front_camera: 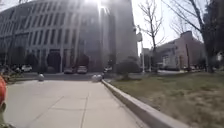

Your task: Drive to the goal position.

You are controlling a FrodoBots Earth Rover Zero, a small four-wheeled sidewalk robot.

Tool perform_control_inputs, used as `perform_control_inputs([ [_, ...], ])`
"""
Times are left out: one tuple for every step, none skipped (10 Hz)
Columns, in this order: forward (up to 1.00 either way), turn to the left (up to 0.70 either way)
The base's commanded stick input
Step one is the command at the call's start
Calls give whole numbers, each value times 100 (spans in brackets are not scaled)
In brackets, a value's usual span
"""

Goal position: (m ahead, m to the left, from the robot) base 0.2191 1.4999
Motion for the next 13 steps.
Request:
perform_control_inputs([
  [70, 34],
  [70, 34],
  [70, 34],
  [70, 34],
  [69, 34],
  [59, 29],
  [50, 24],
  [40, 20],
  [31, 15],
  [21, 10],
  [12, 6],
  [2, 1],
  [0, 0],
])
